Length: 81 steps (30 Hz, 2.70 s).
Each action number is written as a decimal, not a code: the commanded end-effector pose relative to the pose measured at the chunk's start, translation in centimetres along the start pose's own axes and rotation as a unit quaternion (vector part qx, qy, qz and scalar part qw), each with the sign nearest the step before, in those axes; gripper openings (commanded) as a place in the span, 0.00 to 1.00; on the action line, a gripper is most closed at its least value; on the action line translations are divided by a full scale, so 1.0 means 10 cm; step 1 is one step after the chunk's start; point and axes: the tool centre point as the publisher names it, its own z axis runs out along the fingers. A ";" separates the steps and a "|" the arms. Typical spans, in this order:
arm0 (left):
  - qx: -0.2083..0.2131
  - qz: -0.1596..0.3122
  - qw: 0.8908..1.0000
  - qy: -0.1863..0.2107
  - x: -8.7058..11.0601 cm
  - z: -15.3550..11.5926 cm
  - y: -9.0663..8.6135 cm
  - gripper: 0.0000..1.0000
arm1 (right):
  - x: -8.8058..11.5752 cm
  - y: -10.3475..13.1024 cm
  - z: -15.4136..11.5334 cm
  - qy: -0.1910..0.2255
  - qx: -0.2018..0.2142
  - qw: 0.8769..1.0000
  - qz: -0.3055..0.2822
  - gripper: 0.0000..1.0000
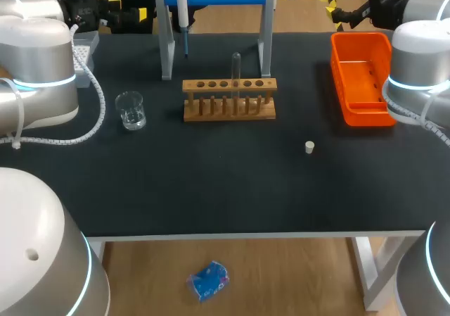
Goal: Invert the test tube, pick up the pipette, mount the tip to pipette, aspirate from beaker and dispense into the tube, eject the tip, return the pipette, and cap with the stopper.
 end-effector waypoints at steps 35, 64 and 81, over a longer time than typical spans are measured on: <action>0.000 0.027 0.999 0.030 0.14 -0.09 -0.05 1.00 | -0.01 -0.01 0.00 0.001 -0.001 1.000 0.000 1.00; -0.027 0.103 0.990 0.093 0.63 -0.37 0.08 1.00 | -0.01 -0.01 0.00 0.001 -0.001 1.000 0.000 1.00; -0.049 0.171 0.966 0.188 0.91 -0.35 0.62 1.00 | -0.01 -0.01 0.00 0.001 -0.001 1.000 0.000 1.00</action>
